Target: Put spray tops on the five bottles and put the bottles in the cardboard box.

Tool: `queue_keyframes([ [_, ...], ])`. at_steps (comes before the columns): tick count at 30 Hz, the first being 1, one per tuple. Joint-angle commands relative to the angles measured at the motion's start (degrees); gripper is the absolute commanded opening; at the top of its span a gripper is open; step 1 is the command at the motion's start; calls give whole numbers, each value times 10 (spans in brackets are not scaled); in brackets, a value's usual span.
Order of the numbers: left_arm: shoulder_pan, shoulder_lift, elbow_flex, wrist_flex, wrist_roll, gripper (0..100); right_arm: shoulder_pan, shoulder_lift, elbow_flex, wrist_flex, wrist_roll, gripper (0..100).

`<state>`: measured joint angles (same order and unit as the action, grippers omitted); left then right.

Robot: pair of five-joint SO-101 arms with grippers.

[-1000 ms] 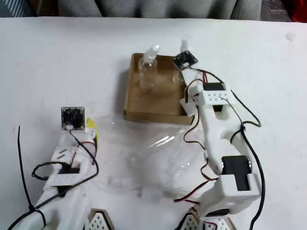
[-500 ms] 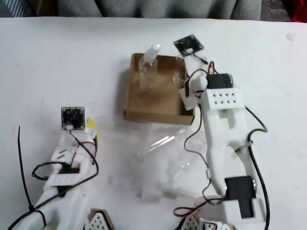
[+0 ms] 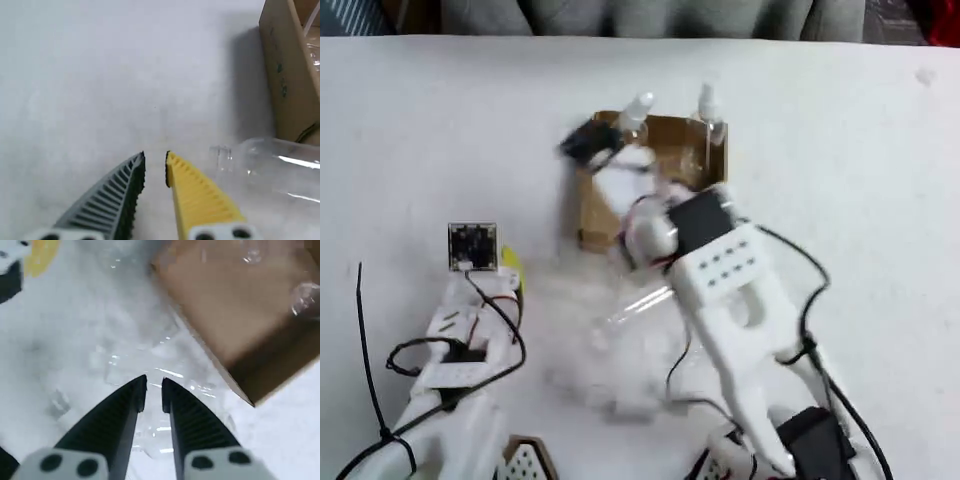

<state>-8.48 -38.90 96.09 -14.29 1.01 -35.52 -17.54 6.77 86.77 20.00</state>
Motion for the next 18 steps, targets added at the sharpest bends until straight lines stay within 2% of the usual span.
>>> queue_keyframes([
  [1, -2, -22, -59, 113, -2, 75, -97, 15, 33, -55, 63, 63],
  [4, -29, -16, -164, 324, -3, 76, -109, 53, 71, -116, 71, 139],
  [6, -40, -16, -206, 420, -7, 76, -108, 76, 88, -149, 72, 156],
  [8, -46, -16, -209, 421, -7, 76, -102, 89, 98, -163, 72, 135],
  [13, -46, -16, -176, 331, -3, 76, -72, 94, 100, -165, 64, 24],
  [18, -45, -16, -177, 340, -3, 76, -12, 97, 101, -166, -4, 15],
])
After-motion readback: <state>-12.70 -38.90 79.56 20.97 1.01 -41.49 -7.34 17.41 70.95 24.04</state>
